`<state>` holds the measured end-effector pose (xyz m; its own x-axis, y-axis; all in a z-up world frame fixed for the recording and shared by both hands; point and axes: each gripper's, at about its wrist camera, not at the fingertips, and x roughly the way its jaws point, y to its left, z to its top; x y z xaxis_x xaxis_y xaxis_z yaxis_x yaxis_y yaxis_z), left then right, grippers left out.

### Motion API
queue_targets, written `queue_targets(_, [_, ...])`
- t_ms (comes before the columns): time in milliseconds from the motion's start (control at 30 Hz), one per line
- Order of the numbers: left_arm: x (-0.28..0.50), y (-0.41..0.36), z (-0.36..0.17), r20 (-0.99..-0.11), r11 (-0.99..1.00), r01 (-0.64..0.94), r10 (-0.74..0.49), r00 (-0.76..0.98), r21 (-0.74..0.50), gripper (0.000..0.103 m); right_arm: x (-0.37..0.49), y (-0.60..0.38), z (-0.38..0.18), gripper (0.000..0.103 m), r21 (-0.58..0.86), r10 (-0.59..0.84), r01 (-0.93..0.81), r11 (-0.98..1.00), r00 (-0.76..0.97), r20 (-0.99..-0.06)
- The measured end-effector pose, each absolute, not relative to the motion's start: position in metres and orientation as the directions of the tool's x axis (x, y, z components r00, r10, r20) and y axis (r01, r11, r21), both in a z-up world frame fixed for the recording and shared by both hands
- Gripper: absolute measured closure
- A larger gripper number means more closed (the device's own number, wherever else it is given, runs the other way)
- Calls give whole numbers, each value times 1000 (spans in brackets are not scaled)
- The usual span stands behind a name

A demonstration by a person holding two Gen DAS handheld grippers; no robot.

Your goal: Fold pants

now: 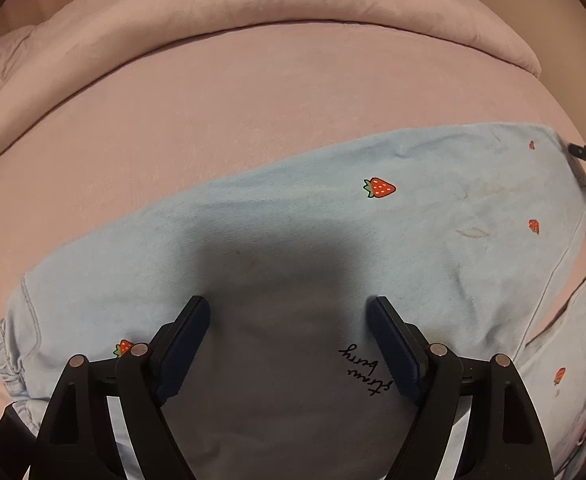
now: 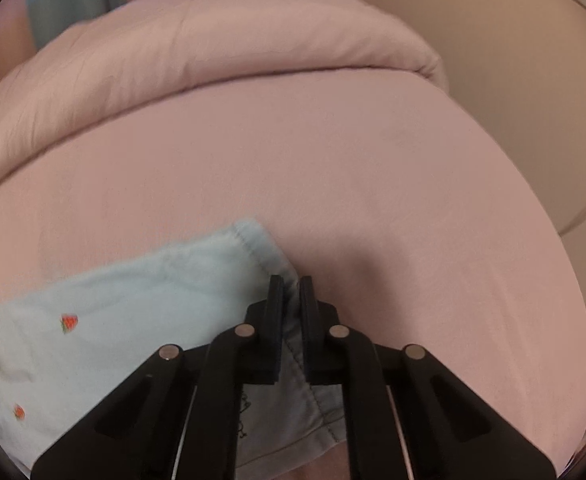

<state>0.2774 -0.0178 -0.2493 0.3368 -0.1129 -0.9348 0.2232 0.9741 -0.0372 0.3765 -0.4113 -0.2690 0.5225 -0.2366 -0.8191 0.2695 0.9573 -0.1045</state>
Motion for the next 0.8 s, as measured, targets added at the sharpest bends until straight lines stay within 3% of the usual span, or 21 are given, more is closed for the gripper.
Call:
queue_targets(67, [281,-21,-251,-930,972,233,-123,345,-42,21,351,-423,-280,97,-194,-335,329,924,453,-826])
queue_targets(133, [285,-22,-249,-928,969,240,-140,345,-57,21,354,-429,-287,99,-182,-312,321,930,422,-851])
queue_targets(200, [289,-5,-235,-907,972,231,-139,397,-47,21,355,-416,-269,88,-240,-365,311,920,453,-813])
queue_targets(233, [292,2,-229,-896,975,216,-132,424,-42,21,355,-407,-257,76,-257,-371,284,924,493,-787])
queue_targets(333, [306,37,-216,-885,989,140,-113,452,-54,21,359,-355,-226,50,-192,-179,46,980,612,-770])
queue_targets(400, [316,63,-216,-893,995,92,-68,444,-31,21,369,-311,-220,51,-78,58,-205,976,584,-809])
queue_targets(500, [326,87,-220,-906,997,76,-19,422,15,21,379,-247,-224,51,-40,219,-444,895,516,-828])
queue_targets(800, [363,124,-242,-941,993,105,-84,327,-52,21,408,-140,-275,51,-74,169,-681,729,284,-944])
